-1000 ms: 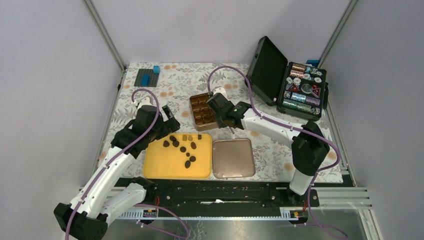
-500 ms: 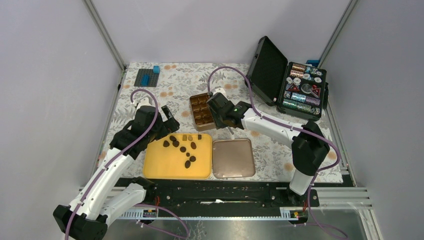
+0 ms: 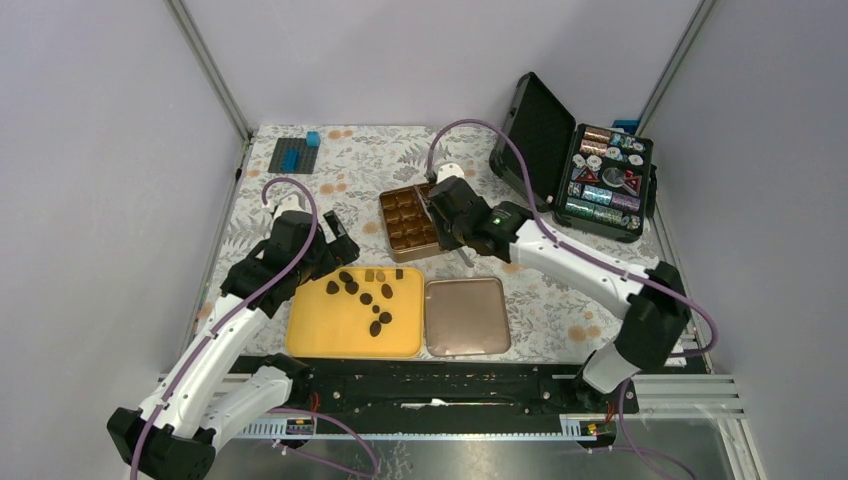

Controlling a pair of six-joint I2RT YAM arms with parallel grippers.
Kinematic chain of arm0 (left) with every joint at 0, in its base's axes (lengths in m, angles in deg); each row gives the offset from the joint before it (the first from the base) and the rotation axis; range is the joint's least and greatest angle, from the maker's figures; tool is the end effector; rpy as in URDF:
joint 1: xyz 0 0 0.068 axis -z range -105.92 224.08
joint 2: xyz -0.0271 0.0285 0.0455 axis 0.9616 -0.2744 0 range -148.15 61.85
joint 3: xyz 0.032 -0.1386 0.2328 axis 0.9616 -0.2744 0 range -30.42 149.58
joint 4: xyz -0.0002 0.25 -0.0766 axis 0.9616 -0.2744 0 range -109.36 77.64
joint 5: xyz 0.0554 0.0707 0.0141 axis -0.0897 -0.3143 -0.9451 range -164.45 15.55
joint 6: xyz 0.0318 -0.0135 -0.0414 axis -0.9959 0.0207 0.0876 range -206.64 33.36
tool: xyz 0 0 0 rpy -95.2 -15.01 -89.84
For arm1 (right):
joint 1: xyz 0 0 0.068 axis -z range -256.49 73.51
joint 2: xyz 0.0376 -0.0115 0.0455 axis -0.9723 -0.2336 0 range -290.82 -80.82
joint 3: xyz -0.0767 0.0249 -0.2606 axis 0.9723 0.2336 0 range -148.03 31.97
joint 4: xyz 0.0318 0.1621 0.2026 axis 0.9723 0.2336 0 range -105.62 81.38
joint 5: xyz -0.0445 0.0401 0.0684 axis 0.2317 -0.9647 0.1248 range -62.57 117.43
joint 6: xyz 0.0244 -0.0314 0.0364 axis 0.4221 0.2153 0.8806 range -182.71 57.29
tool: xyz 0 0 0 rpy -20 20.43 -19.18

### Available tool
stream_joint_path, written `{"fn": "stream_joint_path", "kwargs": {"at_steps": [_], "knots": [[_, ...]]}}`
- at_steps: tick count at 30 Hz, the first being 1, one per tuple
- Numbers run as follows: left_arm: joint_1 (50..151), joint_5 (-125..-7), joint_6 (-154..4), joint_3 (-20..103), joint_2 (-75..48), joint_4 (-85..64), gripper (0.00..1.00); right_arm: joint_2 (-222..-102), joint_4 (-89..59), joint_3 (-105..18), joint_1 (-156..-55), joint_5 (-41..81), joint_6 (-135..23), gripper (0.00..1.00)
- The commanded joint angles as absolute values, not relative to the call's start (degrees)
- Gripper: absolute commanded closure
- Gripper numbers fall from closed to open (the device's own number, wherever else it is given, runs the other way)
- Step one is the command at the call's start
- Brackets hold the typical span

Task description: Pack the chocolate

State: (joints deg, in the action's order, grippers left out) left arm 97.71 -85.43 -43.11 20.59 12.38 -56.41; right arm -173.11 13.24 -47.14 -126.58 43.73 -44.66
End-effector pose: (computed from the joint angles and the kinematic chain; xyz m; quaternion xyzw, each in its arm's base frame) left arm 0.1603 -0.0628 0.3071 -0.1953 0.8908 -0.1488 0.3823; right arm 0.2406 0.2721 0.3074 -0.1943 0.8852 0.1181 0.4058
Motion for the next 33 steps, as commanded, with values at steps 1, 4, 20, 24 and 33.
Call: {"fn": "stream_joint_path", "kwargs": {"at_steps": [1,4,20,24,33], "knots": [[97.5,-86.5,-43.4,22.1,10.9,-54.5,0.01,-166.5,14.3,-46.9,-129.1,43.3,-44.6,0.81],[97.3,-86.8,-43.0,23.3,9.6,-54.5,0.01,-164.0,17.2,-45.4,-133.9,44.2,-44.6,0.79],[92.4,-88.2,-42.7,30.0,2.1,-57.1,0.01,-160.2,19.0,-33.3,-145.6,43.0,-36.3,0.68],[92.4,-87.5,-42.3,32.0,1.9,-57.2,0.01,-161.3,17.6,-32.3,-145.7,44.0,-35.1,0.62],[92.3,-86.8,-42.5,31.1,2.4,-57.5,0.01,-164.6,14.3,-32.7,-145.7,43.3,-31.6,0.51]]}}
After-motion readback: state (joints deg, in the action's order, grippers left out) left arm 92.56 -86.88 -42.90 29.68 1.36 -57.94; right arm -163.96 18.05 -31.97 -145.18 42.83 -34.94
